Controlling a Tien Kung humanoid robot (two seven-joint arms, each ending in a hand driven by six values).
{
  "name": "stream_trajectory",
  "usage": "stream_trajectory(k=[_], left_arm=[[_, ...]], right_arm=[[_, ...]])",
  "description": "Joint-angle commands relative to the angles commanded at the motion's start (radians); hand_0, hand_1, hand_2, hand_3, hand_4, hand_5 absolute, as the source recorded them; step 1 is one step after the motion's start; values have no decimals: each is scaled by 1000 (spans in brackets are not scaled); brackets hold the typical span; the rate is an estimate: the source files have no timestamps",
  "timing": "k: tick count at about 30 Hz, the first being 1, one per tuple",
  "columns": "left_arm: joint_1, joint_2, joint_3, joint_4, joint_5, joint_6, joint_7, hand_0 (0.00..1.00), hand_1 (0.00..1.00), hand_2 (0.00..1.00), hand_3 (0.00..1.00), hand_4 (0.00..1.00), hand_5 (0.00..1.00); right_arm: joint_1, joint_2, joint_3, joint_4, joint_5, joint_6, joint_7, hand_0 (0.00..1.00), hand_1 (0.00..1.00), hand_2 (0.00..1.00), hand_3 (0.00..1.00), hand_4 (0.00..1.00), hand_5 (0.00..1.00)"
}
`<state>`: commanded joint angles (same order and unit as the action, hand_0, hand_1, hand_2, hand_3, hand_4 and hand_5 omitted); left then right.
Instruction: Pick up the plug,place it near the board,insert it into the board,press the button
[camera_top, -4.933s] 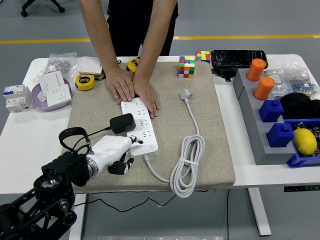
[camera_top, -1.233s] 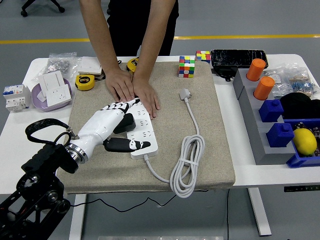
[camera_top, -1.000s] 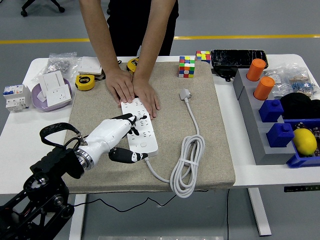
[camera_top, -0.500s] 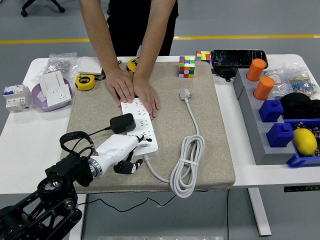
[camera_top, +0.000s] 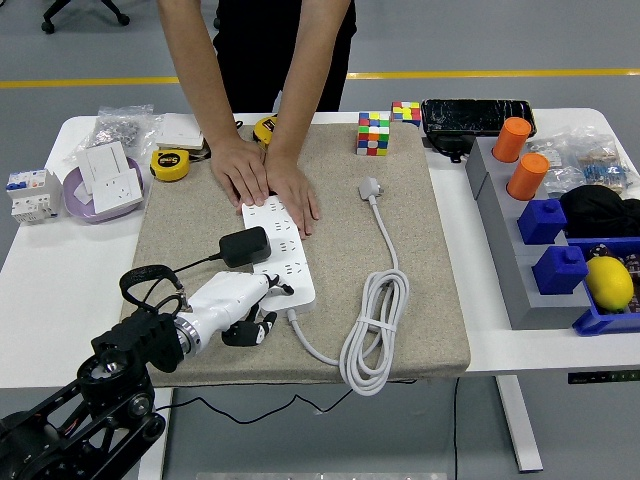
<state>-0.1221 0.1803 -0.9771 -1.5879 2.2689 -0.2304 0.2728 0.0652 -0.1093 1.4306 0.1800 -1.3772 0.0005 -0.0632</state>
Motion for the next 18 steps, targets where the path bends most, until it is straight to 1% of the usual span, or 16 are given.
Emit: stream_trajectory(k=[7, 11, 18], left_arm=[[-3, -6, -16, -1, 0, 2, -2, 186, 51, 148, 792, 500, 2], [-4, -5, -18, 4, 0, -5, 2, 186, 51, 148, 792, 500, 2], [-2, -4, -15, 4, 0, -4, 1, 186, 50, 147, 785, 502, 2]], right_arm=[[2, 0, 4, 0, -1, 0, 0, 868, 777, 762, 796, 998, 865], [3, 0, 4, 0, 0, 0, 1, 868, 777, 762, 796, 998, 865], [3, 0, 9, 0, -4, 1, 0, 868, 777, 761, 796, 998, 865]])
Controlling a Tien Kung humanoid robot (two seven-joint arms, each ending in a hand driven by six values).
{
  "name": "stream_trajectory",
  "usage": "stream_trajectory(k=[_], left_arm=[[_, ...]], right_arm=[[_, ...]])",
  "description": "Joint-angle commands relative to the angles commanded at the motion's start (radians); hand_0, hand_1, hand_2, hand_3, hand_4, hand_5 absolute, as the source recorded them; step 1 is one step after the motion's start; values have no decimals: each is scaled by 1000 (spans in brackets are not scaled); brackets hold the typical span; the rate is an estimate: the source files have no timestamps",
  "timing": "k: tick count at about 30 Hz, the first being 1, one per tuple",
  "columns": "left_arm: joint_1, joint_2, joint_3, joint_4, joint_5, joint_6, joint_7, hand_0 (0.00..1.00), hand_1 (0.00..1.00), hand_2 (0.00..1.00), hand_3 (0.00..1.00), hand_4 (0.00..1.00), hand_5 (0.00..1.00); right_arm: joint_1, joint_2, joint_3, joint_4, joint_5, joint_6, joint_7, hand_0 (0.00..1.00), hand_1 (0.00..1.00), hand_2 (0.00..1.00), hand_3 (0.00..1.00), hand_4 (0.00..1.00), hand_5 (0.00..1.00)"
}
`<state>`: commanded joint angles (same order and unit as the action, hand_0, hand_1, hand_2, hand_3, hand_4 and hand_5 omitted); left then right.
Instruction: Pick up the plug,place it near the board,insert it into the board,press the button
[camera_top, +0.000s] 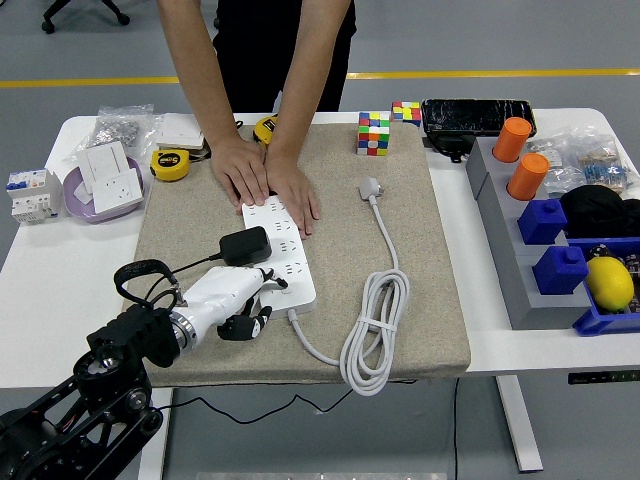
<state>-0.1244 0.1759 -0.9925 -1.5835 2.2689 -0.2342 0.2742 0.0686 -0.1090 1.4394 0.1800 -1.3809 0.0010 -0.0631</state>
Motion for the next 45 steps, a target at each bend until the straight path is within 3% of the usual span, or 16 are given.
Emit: stream_trajectory(k=[28, 45], left_arm=[[5, -2, 1, -17, 0, -5, 3, 188, 49, 146, 778, 499, 2], [10, -3, 12, 19, 0, -7, 2, 188, 49, 145, 776, 507, 2]], right_arm=[[-2, 0, -2, 0, 0, 0, 0, 868, 777, 762, 796, 998, 865], [-4, -1, -4, 0, 1, 0, 1, 868, 776, 761, 796, 998, 865]])
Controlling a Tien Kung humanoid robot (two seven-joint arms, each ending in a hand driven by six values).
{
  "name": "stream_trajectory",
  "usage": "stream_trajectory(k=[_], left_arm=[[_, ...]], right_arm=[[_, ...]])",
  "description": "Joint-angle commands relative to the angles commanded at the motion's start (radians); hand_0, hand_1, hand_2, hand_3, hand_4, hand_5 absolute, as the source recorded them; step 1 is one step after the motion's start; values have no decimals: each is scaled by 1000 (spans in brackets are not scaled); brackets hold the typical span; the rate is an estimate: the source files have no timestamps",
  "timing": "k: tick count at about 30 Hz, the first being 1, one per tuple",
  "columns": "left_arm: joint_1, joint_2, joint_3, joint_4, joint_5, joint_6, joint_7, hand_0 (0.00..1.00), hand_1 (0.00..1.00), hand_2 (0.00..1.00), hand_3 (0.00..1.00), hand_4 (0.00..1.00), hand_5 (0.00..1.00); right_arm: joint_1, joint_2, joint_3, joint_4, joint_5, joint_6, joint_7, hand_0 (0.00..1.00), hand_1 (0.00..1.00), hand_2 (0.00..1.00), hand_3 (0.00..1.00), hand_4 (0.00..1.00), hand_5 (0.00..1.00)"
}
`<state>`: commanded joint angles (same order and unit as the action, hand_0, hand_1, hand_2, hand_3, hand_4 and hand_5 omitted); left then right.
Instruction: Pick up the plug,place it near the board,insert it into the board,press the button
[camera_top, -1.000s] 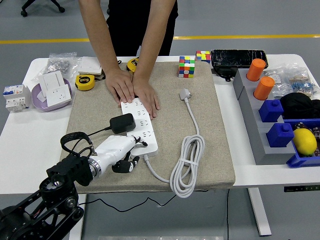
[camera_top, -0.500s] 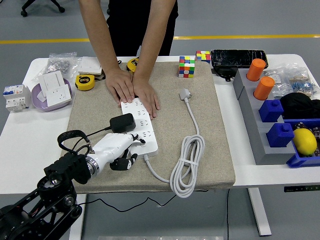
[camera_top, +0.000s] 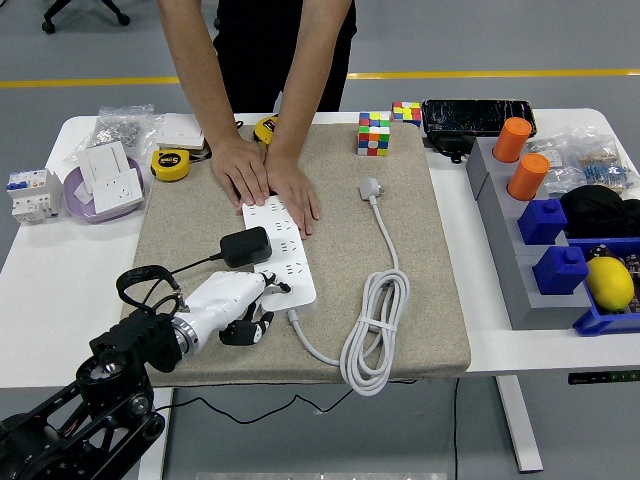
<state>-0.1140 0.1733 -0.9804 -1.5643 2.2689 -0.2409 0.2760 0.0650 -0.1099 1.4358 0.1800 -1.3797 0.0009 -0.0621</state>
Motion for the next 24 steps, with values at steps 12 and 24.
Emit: stream_trajectory(k=[12, 24], left_arm=[[-6, 4, -17, -44, 0, -1, -3, 189, 50, 146, 774, 503, 2], [-72, 0, -78, -91, 0, 110, -45, 232, 120, 221, 585, 706, 28]], right_arm=[[4, 1, 4, 0, 1, -1, 0, 868, 776, 761, 794, 998, 866], [5, 2, -2, 0, 8, -1, 1, 868, 776, 761, 794, 998, 866]])
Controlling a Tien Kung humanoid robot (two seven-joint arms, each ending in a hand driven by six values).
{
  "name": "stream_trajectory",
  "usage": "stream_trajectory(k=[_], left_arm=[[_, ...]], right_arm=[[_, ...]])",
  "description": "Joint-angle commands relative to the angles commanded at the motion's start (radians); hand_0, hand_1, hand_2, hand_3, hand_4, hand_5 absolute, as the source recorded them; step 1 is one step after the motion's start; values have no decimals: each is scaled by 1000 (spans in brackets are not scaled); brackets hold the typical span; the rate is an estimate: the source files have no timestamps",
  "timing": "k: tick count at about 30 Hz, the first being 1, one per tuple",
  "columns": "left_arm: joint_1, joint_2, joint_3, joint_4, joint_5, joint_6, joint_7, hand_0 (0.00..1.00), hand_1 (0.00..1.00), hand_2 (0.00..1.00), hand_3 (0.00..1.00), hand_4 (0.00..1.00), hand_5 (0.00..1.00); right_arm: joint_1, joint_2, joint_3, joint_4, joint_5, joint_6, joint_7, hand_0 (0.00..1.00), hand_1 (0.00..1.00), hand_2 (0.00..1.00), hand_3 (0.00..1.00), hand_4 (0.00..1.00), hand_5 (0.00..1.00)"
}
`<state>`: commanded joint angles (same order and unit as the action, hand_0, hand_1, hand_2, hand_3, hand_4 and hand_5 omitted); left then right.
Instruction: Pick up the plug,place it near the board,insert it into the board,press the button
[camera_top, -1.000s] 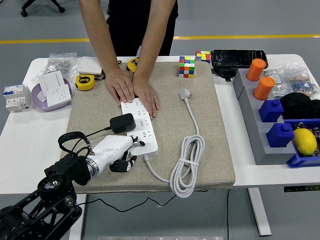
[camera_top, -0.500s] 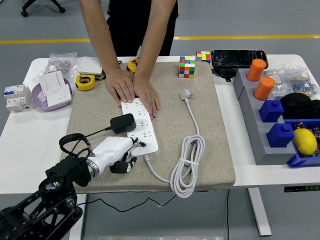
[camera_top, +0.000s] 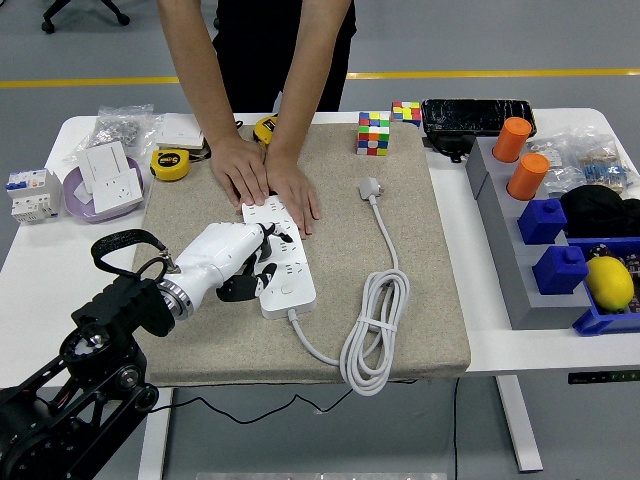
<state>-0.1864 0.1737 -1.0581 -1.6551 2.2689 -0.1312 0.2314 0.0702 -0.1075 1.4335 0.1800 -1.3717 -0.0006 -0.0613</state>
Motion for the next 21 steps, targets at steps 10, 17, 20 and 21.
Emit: stream_trajectory(k=[10, 17, 20, 21], left_arm=[[-72, -64, -61, 133, -103, 268, -115, 476, 471, 439, 454, 809, 157], [-110, -96, -81, 264, -187, 217, -118, 640, 737, 625, 570, 884, 259], [-115, -105, -82, 305, -186, 200, -118, 640, 737, 625, 570, 884, 259], [-116, -109, -83, 321, -188, 201, -119, 790, 819, 755, 676, 886, 236]], right_arm=[[-1, 1, 1, 0, -3, 0, -3, 868, 776, 761, 794, 998, 866], [0, 0, -10, 0, 0, 1, -3, 868, 776, 762, 794, 998, 867], [-1, -1, -10, 0, -3, 1, -4, 868, 776, 762, 794, 998, 867], [-1, -1, -10, 0, -3, 1, -4, 868, 775, 761, 794, 998, 867]])
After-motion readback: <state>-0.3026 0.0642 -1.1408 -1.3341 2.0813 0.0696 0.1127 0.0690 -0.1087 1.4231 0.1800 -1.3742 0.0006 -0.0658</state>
